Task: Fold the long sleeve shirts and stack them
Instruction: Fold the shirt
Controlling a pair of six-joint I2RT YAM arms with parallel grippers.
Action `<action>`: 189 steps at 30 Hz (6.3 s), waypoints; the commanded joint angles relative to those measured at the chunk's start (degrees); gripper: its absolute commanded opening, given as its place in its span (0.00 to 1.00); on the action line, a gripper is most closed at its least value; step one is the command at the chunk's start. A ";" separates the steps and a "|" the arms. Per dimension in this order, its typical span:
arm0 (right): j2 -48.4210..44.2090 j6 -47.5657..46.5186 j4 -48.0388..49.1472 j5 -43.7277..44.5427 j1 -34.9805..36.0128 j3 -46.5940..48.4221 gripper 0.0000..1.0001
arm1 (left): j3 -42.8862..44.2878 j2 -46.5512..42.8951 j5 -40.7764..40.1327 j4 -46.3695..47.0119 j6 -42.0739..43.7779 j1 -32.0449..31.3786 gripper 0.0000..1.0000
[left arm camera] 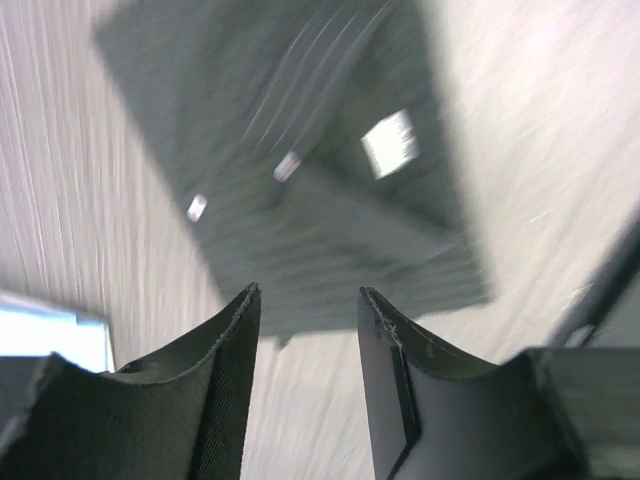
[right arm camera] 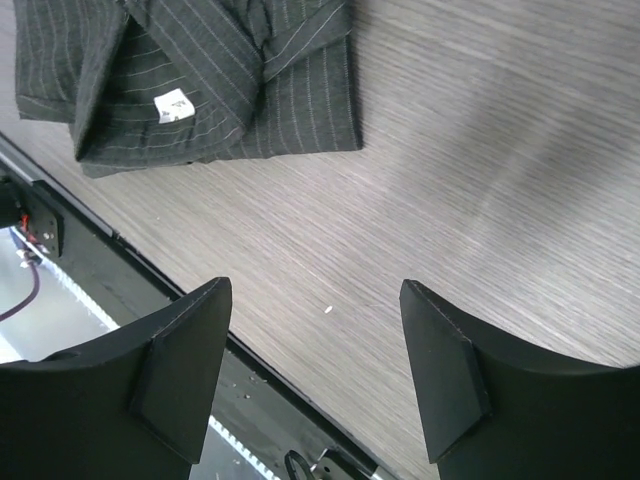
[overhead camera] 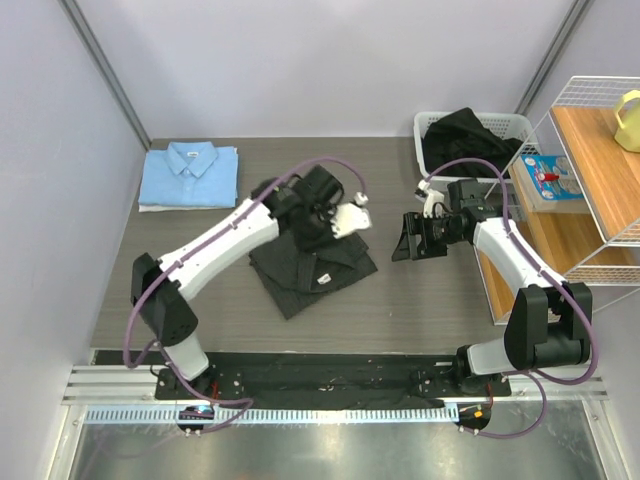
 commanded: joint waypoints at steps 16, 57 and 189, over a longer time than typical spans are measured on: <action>1.46 0.06 0.67 3.33 -0.14 2.97 0.71 | -23.79 12.27 17.98 9.58 -6.90 -0.09 0.21; 42.89 -22.27 -1.36 12.30 20.26 59.94 0.66 | -36.27 -6.56 22.07 25.76 -3.46 20.71 0.56; 29.95 1.73 12.18 -4.13 12.96 16.52 0.55 | -24.04 5.87 37.53 10.21 -14.90 46.80 0.67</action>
